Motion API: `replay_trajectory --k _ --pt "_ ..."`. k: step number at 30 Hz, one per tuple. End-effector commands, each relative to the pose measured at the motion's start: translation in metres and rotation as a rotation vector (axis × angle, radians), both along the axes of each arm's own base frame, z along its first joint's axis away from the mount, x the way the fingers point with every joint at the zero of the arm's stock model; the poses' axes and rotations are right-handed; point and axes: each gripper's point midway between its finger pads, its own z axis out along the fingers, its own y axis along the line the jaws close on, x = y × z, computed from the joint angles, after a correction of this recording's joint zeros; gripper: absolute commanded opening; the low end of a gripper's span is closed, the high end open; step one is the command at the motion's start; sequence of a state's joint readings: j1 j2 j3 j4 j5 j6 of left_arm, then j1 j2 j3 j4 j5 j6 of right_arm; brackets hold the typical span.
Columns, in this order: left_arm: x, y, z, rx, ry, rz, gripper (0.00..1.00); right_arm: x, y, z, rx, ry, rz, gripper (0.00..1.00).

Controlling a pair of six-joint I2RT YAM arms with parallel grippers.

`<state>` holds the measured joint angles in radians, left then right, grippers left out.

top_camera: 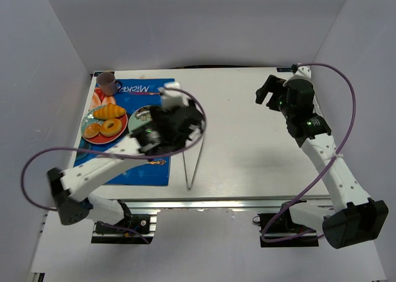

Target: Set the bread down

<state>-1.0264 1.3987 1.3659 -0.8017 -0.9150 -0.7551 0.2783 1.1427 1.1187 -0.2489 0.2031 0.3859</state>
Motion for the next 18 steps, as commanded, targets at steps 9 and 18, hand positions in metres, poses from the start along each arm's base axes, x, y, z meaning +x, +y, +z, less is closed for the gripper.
replay_trajectory --k 9,18 --pt "-0.036 0.201 0.162 -0.018 -0.402 0.477 0.98 -0.007 0.026 -0.039 0.043 0.090 0.159 0.89" --pt "-0.053 0.227 0.167 -0.011 -0.441 0.548 0.98 -0.018 0.018 -0.064 0.001 0.102 0.147 0.89"
